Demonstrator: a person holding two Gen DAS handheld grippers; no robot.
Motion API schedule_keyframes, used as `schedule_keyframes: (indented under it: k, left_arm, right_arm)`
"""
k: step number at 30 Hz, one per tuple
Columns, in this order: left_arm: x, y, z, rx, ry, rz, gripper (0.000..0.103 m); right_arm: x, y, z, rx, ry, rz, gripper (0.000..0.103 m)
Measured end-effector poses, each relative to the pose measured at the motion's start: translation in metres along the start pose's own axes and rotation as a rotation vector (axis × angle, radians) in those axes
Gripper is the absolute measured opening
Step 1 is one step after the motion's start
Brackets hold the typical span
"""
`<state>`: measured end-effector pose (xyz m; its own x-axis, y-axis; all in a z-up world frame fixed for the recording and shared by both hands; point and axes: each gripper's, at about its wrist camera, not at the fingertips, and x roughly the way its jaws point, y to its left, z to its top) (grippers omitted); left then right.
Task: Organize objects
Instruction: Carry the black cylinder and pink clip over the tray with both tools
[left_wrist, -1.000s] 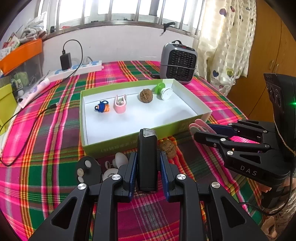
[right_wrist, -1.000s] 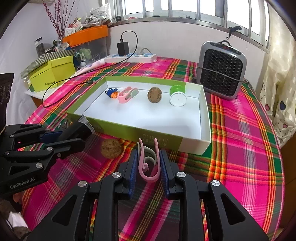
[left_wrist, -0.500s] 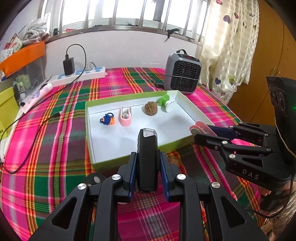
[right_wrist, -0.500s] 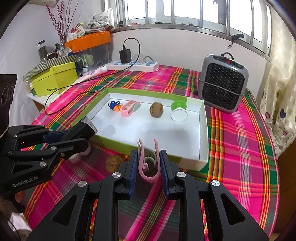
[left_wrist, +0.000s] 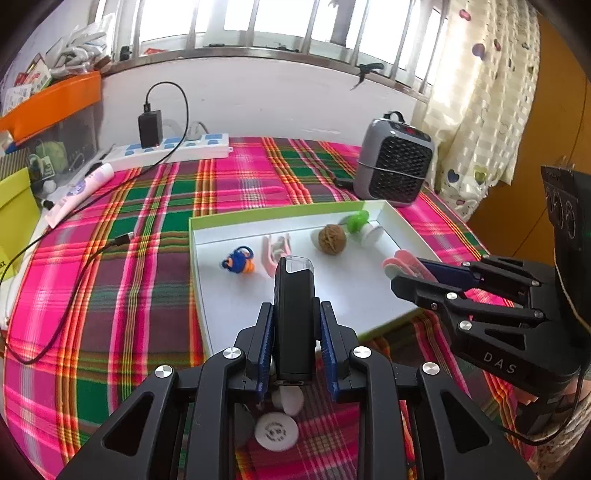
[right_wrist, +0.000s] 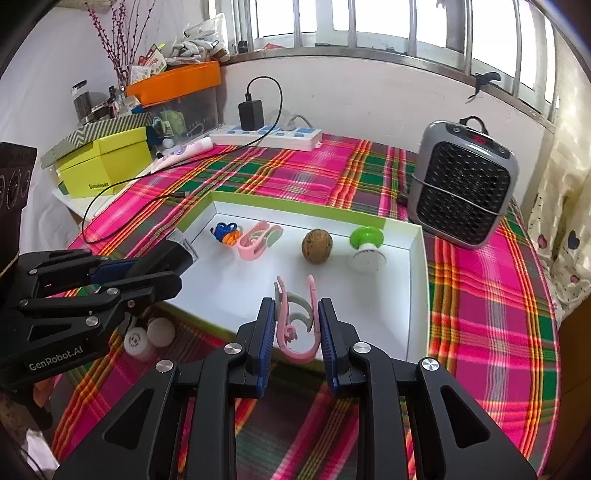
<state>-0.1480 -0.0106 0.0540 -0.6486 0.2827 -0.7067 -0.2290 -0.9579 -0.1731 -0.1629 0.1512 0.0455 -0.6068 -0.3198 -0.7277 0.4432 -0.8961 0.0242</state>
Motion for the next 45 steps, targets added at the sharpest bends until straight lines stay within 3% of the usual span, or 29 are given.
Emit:
schedule_keyframes:
  k: [13,45]
  left_arm:
    - [0.025,0.016,0.008,-0.032,0.033,0.012,0.022]
    - [0.061,0.017,0.019,0.024,0.11,0.049,0.022]
  right_arm:
    - [0.027,-0.002,0.018,-0.001,0.027,0.011,0.024]
    - [0.069,0.002,0.028,-0.035,0.091,0.035,0.024]
